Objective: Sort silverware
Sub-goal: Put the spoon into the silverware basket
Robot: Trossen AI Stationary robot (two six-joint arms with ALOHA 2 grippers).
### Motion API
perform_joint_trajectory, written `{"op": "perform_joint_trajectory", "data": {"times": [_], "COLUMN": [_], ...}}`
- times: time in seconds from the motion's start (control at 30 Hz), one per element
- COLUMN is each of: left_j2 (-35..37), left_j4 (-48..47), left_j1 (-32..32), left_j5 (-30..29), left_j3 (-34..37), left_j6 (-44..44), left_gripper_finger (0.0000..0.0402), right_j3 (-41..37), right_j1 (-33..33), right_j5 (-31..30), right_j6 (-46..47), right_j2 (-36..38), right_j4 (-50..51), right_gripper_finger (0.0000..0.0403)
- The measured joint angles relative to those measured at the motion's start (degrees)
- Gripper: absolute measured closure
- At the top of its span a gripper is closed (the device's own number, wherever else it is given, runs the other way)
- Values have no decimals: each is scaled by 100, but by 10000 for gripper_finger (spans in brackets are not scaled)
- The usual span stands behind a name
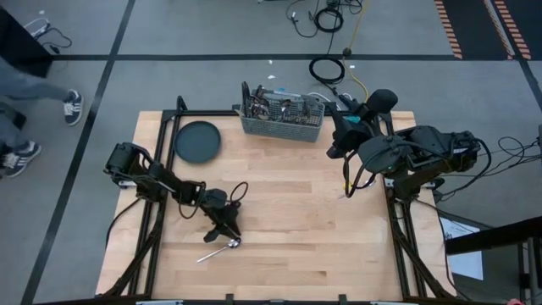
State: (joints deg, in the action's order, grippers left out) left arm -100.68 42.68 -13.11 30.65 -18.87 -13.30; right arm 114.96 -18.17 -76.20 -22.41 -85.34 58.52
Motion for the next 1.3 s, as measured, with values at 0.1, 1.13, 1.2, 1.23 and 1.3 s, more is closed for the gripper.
{"op": "perform_joint_trajectory", "data": {"times": [0.1, 1.13, 1.2, 1.23, 1.3], "left_j2": [0, 3093, 3639, 3928, 4500], "left_j4": [-26, -597, -516, -516, -511], "left_j1": [-88, 1565, 1561, 1537, 1454], "left_j5": [-4, 405, 321, 280, 208], "left_j3": [2, -267, -267, -267, -267], "left_j6": [103, -2623, -3210, -3467, -3993], "left_gripper_finger": [352, 383, 382, 381, 381], "right_j3": [0, -1334, -2123, -2533, -3324], "right_j1": [0, 82, -131, -221, -309], "right_j5": [1, 5616, 5811, 5901, 6123], "right_j6": [-137, 4833, 5267, 5481, 5893], "right_j2": [0, -411, -536, -582, -698], "right_j4": [-1, -29, -881, -1431, -2791], "right_gripper_finger": [250, 250, 250, 250, 250]}}
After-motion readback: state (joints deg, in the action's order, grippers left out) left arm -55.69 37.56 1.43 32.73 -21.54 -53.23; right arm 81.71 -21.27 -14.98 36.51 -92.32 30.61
